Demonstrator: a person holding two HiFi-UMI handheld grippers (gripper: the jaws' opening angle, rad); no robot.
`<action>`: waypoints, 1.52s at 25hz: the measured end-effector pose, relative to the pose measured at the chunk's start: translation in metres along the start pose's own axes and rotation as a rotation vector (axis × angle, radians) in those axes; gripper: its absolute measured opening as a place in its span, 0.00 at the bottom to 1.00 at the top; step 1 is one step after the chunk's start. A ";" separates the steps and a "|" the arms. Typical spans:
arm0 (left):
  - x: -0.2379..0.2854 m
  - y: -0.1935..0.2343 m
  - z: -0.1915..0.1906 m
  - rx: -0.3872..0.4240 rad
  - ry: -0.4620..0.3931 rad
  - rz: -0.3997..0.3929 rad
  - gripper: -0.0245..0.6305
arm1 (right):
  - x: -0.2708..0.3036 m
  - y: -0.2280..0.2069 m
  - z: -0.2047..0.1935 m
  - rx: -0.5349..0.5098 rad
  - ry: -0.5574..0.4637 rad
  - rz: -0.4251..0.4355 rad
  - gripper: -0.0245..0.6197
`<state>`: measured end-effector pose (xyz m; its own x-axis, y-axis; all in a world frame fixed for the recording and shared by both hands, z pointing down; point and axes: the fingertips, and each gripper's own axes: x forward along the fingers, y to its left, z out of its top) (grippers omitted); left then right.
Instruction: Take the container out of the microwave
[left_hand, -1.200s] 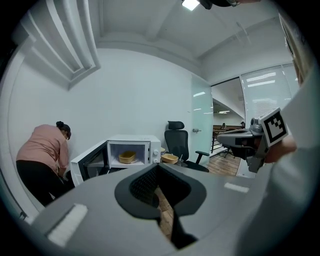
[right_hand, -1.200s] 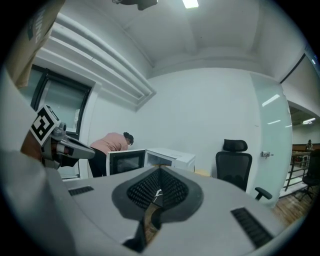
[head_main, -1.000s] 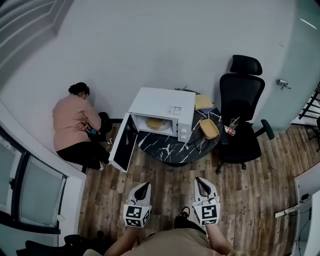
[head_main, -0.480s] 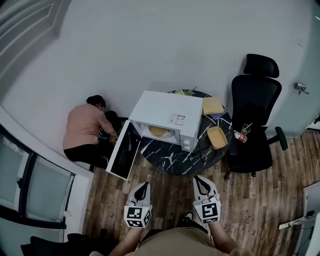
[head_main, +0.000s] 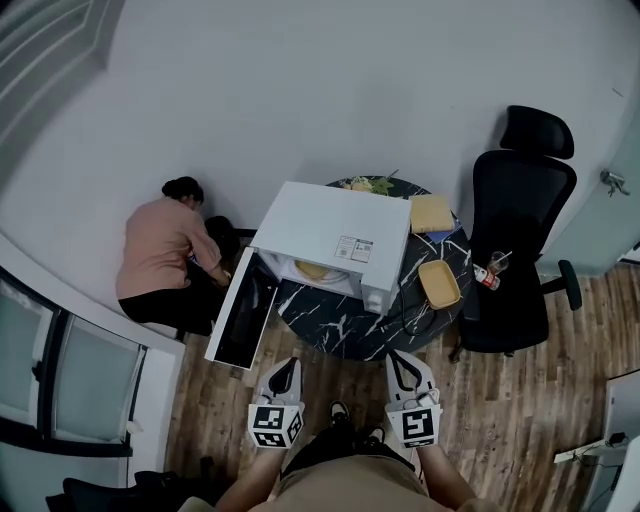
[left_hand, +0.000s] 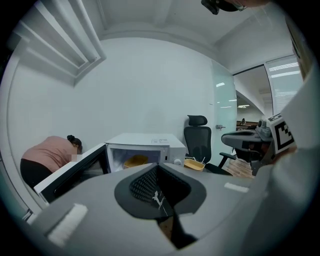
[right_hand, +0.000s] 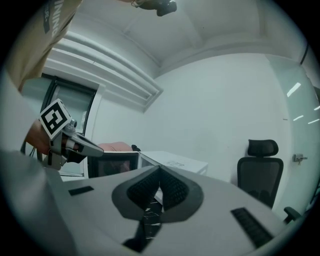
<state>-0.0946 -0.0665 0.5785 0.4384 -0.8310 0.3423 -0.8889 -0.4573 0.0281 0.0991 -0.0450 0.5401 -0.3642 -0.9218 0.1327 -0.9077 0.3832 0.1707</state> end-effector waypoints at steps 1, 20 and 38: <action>0.009 0.004 0.003 0.004 -0.008 -0.009 0.04 | 0.007 -0.001 0.000 -0.008 0.003 -0.006 0.05; 0.132 0.083 0.021 0.166 0.025 -0.191 0.04 | 0.124 -0.029 0.039 -0.006 0.008 -0.103 0.05; 0.234 0.054 -0.012 0.214 0.146 -0.155 0.14 | 0.168 -0.102 0.024 -0.010 -0.027 0.072 0.05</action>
<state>-0.0414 -0.2815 0.6717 0.5293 -0.6987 0.4813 -0.7575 -0.6447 -0.1027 0.1252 -0.2403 0.5217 -0.4344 -0.8929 0.1187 -0.8768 0.4493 0.1713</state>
